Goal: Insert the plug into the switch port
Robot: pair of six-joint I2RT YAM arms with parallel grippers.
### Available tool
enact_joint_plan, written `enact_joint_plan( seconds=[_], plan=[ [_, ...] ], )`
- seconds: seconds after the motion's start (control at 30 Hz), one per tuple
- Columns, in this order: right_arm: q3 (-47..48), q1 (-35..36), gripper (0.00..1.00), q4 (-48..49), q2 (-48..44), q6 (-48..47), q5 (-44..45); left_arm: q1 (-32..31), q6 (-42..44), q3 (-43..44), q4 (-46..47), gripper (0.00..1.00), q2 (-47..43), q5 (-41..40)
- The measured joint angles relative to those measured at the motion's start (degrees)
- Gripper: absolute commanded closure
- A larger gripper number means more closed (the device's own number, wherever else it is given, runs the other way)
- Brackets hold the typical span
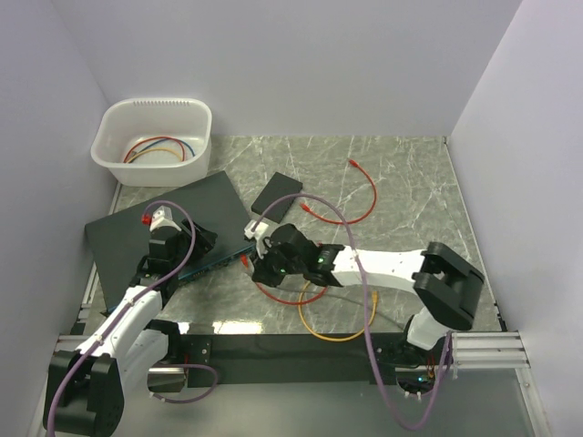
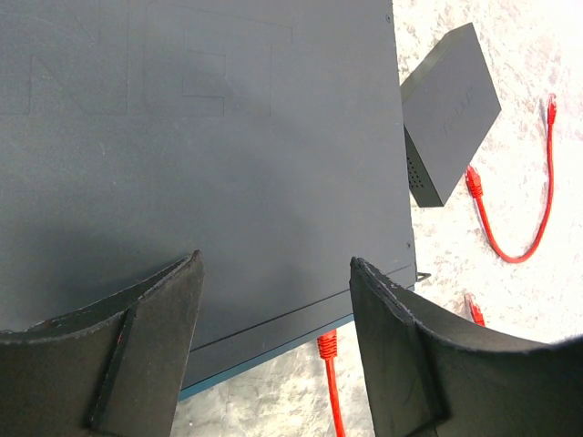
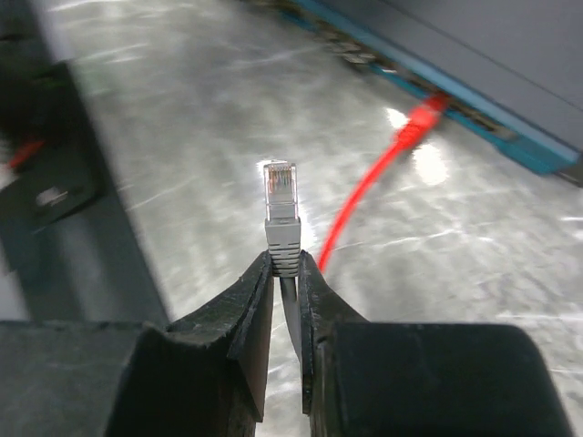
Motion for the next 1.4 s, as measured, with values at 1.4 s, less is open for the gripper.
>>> enact_joint_plan(
  seconds=[1.4],
  plan=[
    [23.9,-0.9,1.00,-20.8,24.0,5.1,23.0,0.0,0.0,-0.8,0.0,0.31,-3.1,0.0]
  ],
)
